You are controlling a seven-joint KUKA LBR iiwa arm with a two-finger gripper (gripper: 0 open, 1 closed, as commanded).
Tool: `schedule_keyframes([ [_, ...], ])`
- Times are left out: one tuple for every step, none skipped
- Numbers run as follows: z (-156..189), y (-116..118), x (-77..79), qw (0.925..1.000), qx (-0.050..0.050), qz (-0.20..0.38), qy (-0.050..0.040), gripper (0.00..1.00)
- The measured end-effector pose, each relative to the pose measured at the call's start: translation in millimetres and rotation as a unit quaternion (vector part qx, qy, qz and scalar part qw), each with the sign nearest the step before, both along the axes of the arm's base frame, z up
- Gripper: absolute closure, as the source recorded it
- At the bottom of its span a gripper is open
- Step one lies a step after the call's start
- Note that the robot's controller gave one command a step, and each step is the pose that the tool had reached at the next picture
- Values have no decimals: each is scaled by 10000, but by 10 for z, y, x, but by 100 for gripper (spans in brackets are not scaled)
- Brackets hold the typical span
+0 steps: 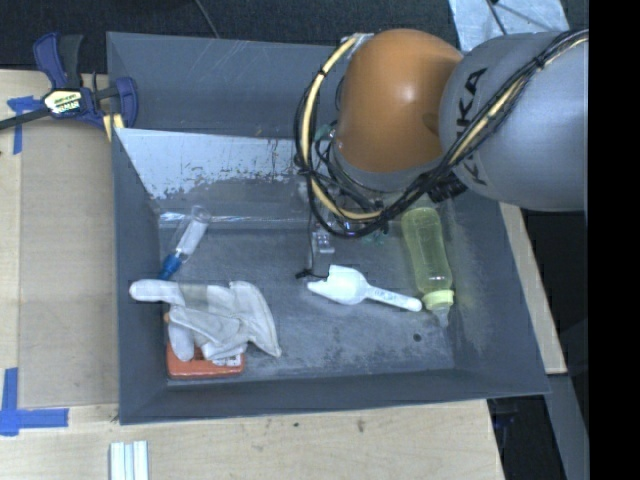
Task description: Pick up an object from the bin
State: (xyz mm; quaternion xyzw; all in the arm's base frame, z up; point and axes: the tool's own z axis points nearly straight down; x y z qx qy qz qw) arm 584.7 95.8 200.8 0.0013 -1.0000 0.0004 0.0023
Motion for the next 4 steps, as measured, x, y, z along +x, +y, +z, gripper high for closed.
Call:
schedule_keyframes([
  [51,-1,12,10000,9,-9,-39,0],
  [-322,-369,96,9998,16,197,-79,0],
  [-609,-608,172,9994,-14,-337,-26,0],
  [-779,-613,60,9944,12,-1053,-47,0],
])
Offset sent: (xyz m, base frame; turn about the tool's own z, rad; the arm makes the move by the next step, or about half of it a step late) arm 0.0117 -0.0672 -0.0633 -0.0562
